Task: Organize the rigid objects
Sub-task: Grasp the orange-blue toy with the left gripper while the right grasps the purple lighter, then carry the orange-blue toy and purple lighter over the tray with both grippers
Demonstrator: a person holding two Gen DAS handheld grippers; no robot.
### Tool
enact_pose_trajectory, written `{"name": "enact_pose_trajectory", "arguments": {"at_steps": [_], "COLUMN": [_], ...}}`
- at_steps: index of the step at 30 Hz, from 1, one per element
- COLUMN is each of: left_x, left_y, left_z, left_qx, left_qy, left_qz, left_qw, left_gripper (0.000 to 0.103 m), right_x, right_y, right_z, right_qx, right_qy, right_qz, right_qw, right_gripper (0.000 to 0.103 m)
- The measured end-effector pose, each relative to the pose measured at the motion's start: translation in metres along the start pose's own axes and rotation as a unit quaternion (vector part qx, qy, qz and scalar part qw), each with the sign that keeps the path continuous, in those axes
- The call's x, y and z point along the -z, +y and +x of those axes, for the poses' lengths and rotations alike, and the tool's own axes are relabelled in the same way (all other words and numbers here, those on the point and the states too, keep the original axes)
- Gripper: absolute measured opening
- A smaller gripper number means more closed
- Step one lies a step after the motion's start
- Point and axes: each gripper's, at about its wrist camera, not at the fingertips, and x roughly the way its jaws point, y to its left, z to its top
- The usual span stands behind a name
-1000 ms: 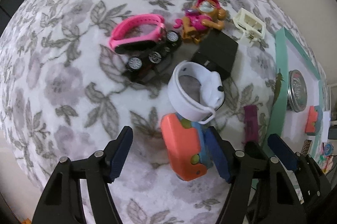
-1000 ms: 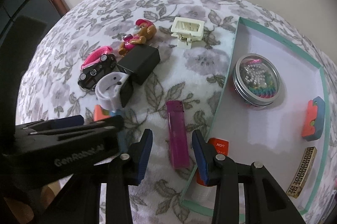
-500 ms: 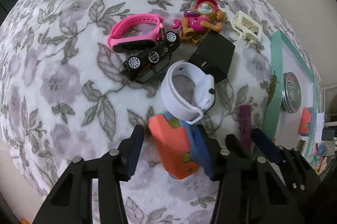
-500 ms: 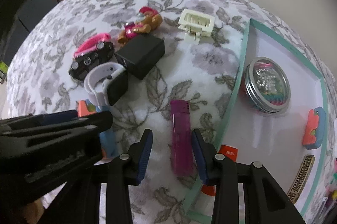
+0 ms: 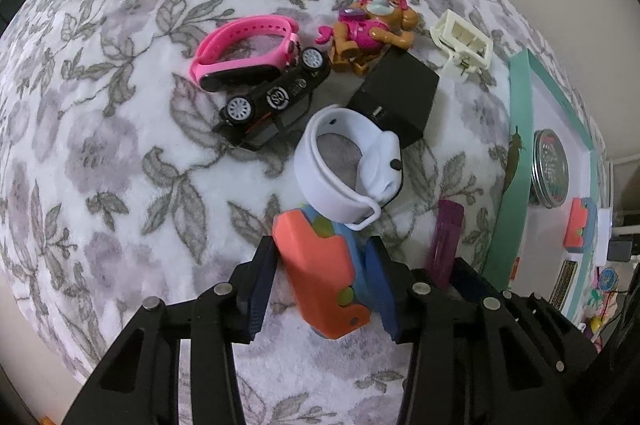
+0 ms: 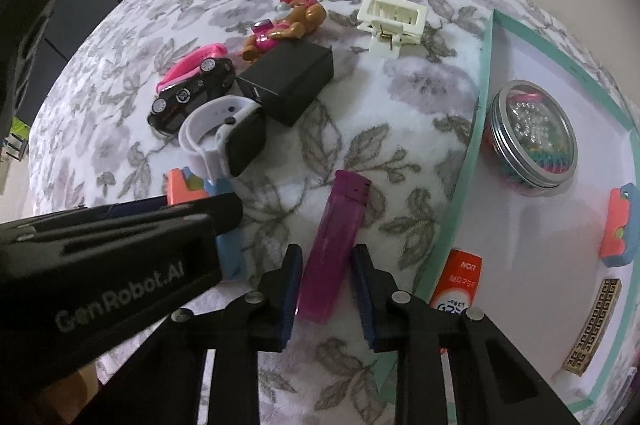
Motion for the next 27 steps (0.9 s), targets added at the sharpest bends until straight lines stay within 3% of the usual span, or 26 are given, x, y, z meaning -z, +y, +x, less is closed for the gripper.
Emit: {"name": "enact_pose_trajectory", "arguments": {"at_steps": [10, 16, 27], "left_x": [0.001, 0.0, -0.004], "left_y": [-0.006, 0.002, 0.019], "left_z": [0.004, 0.004, -0.003], "left_qx": [0.001, 0.008, 0.034], "left_qy": [-0.001, 0.0, -0.001], "left_qz": [0.0, -0.004, -0.034], "left_qw": [1.0, 1.0, 0.9988], "left_gripper": [0.047, 0.046, 0.043], "right_x": [0.0, 0.0, -0.003], "right_y": [0.003, 0.006, -0.015], "right_z": [0.001, 0.001, -0.011], "right_qx": [0.011, 0.021, -0.004], "right_qy": [-0.01, -0.007, -0.019], "right_qz": [-0.01, -0.016, 0.025], "right_qw": [1.0, 1.0, 0.999], "right_gripper": [0.028, 0.022, 0.021]}}
